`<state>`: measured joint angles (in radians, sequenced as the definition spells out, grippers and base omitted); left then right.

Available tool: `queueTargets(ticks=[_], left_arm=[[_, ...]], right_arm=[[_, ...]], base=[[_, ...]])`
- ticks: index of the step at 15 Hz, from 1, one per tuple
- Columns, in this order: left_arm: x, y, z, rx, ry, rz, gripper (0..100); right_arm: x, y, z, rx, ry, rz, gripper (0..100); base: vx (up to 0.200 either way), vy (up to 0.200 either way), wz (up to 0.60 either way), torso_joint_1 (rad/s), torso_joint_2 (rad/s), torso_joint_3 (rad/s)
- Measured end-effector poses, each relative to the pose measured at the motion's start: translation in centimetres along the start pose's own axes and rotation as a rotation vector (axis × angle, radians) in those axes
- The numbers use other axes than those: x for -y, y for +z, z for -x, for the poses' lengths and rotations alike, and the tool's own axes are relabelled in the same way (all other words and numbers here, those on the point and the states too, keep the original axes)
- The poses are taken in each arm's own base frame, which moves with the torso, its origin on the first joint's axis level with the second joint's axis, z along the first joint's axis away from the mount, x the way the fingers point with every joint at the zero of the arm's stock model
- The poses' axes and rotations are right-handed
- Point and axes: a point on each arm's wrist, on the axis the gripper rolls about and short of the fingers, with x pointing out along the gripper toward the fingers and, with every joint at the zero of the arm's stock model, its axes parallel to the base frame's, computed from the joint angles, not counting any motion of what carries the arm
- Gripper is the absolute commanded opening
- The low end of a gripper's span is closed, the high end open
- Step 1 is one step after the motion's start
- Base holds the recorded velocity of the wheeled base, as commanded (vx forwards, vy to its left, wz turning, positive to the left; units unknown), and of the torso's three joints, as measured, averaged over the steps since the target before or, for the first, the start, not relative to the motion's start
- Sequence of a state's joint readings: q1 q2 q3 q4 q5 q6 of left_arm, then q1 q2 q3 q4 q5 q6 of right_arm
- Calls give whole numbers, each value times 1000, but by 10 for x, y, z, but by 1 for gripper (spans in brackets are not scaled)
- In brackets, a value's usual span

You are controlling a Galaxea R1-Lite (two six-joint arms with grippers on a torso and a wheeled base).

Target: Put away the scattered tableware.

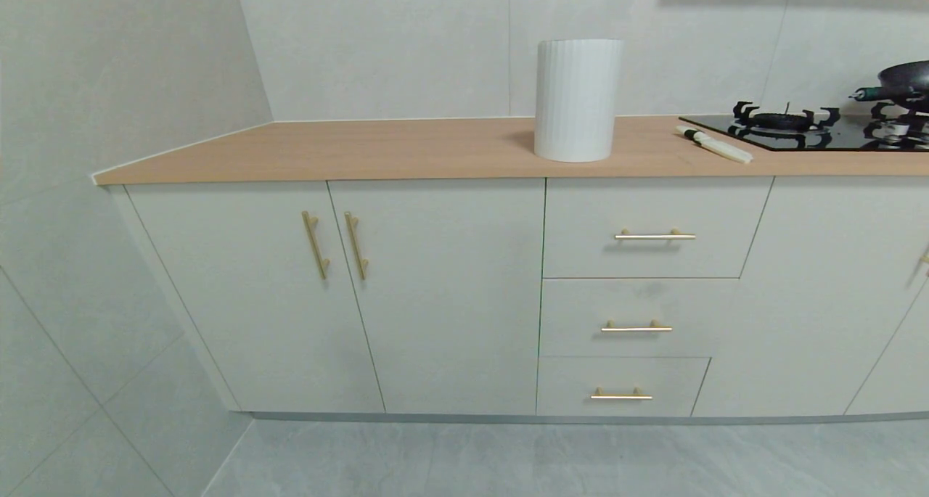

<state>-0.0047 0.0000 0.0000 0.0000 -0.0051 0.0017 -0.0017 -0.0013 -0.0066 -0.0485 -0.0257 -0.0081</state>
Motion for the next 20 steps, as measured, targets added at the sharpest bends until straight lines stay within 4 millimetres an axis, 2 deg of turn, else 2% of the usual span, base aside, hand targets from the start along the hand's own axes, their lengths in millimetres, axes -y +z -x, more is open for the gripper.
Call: queueTargets(ticks=[3, 11, 20], left_arm=[[0, 0, 0, 0, 0, 0, 100], [0, 0, 0, 0, -1, -1, 100], [0, 0, 0, 0, -1, -1, 100]], right_arm=[[-1, -6, 0, -52, 36, -25, 100], [-1, -7, 0, -57, 49, -16, 100], [-1, -7, 0, -59, 48, -17, 100]], base=[[0, 0, 0, 0, 0, 0], [0, 0, 0, 0, 0, 0], [200, 0, 0, 3, 2, 0]])
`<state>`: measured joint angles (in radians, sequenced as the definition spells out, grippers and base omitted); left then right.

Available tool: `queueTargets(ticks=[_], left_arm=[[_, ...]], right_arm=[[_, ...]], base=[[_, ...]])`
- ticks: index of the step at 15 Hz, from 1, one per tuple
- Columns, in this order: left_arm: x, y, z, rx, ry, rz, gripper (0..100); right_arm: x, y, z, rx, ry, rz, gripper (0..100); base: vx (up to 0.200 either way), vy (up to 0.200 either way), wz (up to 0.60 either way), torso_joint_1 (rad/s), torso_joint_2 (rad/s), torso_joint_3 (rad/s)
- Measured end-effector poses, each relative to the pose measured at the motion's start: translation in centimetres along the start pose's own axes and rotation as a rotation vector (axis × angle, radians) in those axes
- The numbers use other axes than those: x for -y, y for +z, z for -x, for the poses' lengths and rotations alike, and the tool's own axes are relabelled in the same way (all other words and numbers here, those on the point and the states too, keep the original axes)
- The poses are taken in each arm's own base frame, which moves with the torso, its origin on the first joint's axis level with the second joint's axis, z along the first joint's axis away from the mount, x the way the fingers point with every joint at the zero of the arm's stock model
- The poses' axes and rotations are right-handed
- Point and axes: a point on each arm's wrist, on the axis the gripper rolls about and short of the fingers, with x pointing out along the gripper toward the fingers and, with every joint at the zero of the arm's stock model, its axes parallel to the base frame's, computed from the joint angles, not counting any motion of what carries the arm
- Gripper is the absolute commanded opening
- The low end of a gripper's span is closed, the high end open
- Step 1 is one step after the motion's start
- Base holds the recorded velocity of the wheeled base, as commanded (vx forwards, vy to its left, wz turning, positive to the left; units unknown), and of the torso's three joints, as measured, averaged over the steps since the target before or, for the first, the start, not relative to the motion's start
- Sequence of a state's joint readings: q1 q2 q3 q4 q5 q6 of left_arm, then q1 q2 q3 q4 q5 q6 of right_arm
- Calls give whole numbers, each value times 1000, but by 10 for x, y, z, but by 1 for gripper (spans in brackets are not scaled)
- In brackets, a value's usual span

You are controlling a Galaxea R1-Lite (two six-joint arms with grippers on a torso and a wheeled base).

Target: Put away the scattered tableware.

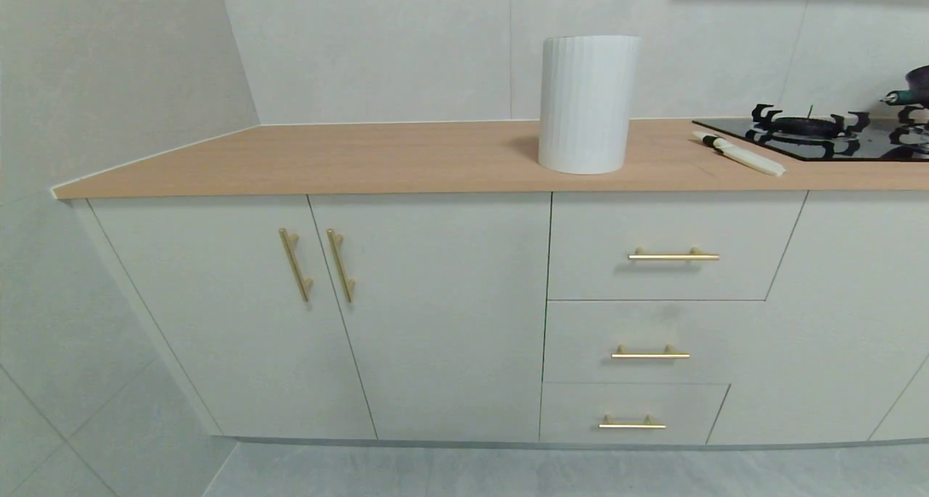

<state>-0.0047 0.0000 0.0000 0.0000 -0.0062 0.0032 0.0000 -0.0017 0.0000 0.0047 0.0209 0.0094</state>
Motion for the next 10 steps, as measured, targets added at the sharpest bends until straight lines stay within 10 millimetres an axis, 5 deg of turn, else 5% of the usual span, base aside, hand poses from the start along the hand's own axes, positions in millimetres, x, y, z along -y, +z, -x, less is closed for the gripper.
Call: queueTargets(ticks=[10], left_arm=[[0, 0, 0, 0, 0, 1, 100]], right_arm=[[0, 0, 0, 0, 0, 0, 100]], base=[[200, 0, 0, 4, 2, 2]])
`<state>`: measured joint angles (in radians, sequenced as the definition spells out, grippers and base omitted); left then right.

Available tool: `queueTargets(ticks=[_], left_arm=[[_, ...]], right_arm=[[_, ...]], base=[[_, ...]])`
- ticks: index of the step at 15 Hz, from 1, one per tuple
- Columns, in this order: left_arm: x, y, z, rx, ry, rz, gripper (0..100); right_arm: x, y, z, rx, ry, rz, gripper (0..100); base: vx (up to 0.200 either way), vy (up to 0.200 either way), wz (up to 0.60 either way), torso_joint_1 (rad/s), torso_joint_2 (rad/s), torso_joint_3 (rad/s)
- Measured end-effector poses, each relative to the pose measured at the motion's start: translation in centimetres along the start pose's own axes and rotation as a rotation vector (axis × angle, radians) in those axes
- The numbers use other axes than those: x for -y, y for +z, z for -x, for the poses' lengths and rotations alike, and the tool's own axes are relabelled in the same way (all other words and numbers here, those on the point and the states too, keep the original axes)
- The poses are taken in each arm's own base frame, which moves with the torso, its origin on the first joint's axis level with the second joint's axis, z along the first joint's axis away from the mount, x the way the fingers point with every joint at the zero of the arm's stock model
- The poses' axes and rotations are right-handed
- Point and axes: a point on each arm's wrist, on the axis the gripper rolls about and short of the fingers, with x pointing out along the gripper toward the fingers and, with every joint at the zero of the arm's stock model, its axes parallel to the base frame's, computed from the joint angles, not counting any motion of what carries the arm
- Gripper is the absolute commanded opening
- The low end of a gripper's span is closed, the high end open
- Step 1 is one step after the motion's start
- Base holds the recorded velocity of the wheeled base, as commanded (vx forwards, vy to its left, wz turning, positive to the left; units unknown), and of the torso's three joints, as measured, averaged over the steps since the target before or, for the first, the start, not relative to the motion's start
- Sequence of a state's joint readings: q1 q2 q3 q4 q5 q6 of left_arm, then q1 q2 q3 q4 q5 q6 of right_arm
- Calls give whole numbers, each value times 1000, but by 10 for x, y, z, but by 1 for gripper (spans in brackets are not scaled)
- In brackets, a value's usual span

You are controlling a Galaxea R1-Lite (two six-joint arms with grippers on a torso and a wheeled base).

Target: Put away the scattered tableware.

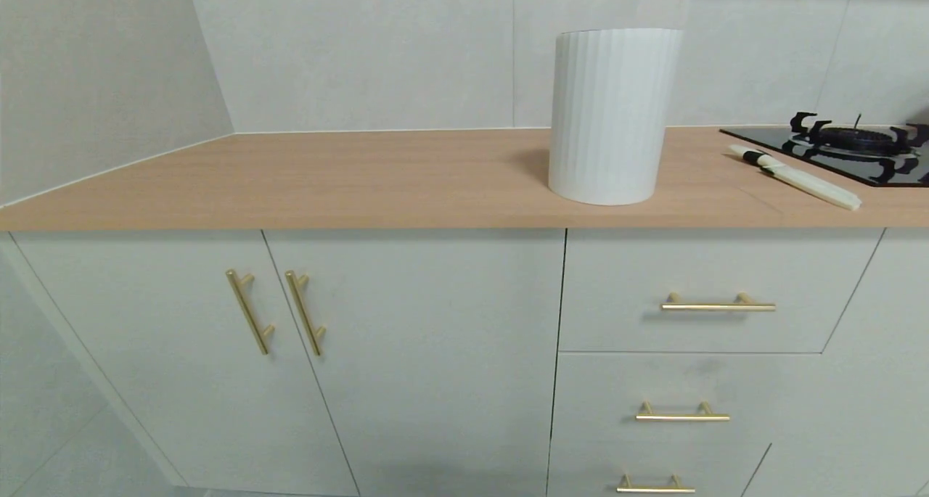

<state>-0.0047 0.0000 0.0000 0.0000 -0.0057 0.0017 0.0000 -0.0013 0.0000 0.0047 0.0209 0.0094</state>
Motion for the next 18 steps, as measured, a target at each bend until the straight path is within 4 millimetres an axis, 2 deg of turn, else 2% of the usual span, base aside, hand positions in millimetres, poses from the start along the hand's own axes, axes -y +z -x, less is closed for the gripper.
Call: queueTargets(ticks=[7, 9, 18], left_arm=[[0, 0, 0, 0, 0, -1, 100], [0, 0, 0, 0, 0, 0, 100], [0, 0, 0, 0, 0, 0, 100]], right_arm=[[0, 0, 0, 0, 0, 0, 100], [0, 0, 0, 0, 0, 0, 100], [0, 0, 0, 0, 0, 0, 100]], base=[[200, 0, 0, 2, 4, 1], [0, 0, -600, 7, -2, 0], [0, 0, 0, 0, 0, 0]])
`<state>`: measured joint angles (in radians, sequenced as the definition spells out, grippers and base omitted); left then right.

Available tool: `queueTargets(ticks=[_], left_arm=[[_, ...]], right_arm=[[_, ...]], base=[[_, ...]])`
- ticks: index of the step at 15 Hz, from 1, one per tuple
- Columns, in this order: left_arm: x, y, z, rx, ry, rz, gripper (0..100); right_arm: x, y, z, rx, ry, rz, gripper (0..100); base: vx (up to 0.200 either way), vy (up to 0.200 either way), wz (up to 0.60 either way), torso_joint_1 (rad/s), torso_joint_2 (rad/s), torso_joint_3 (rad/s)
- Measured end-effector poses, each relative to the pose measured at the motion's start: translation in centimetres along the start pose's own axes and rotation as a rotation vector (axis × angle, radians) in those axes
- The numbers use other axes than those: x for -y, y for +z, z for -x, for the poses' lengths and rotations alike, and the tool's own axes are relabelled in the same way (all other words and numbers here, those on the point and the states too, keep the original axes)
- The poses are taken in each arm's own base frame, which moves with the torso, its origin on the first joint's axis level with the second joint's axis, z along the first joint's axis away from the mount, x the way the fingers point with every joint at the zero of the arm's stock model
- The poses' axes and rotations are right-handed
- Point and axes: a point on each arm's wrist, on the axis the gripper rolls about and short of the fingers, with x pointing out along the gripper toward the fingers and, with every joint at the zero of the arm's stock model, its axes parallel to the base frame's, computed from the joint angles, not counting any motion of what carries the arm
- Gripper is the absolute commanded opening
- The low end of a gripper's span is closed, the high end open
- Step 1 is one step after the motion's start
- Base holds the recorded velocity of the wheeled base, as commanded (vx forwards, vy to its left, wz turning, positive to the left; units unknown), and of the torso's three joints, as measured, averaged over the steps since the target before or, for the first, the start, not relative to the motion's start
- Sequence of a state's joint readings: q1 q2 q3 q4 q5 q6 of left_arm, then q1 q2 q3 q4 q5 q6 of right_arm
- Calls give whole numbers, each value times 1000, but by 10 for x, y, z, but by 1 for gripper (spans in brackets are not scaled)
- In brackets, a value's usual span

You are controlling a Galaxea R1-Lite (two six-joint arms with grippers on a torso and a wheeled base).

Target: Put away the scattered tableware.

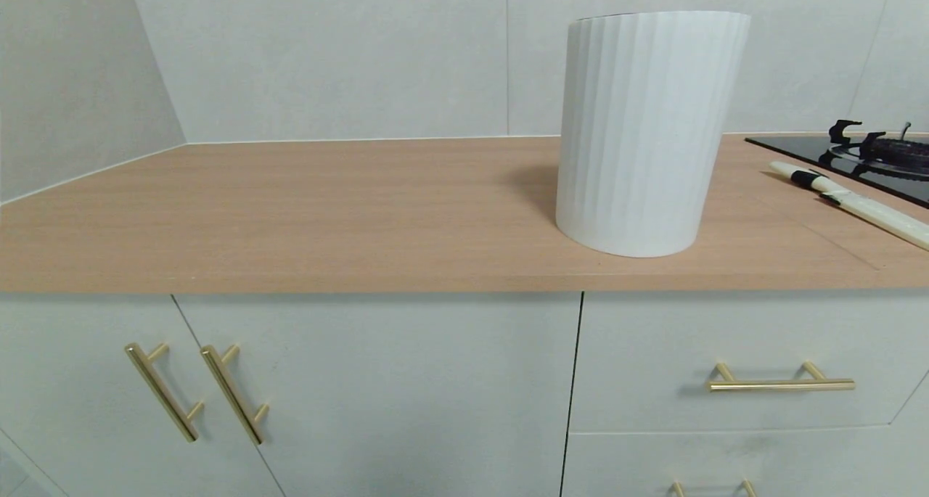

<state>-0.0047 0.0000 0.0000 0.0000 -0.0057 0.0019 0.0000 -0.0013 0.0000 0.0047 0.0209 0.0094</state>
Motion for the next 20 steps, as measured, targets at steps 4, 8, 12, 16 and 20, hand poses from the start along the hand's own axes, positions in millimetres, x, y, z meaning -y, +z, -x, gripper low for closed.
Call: queueTargets(ticks=[4, 8, 12, 16, 20], left_arm=[[0, 0, 0, 0, 0, -4, 100], [0, 0, 0, 0, 0, -2, 100], [0, 0, 0, 0, 0, 0, 100], [0, 0, 0, 0, 0, 0, 100], [0, 0, 0, 0, 0, 0, 100]], right_arm=[[0, 0, 0, 0, 0, -1, 100], [0, 0, 0, 0, 0, -1, 100], [0, 0, 0, 0, 0, -1, 100], [0, 0, 0, 0, 0, -1, 100], [0, 0, 0, 0, 0, -1, 100]], base=[[0, -150, 0, 2, 3, 2], [0, -200, 0, 1, 0, -2], [0, 0, 0, 0, 0, 0], [0, 0, 0, 0, 0, 0], [0, 0, 0, 0, 0, 0]])
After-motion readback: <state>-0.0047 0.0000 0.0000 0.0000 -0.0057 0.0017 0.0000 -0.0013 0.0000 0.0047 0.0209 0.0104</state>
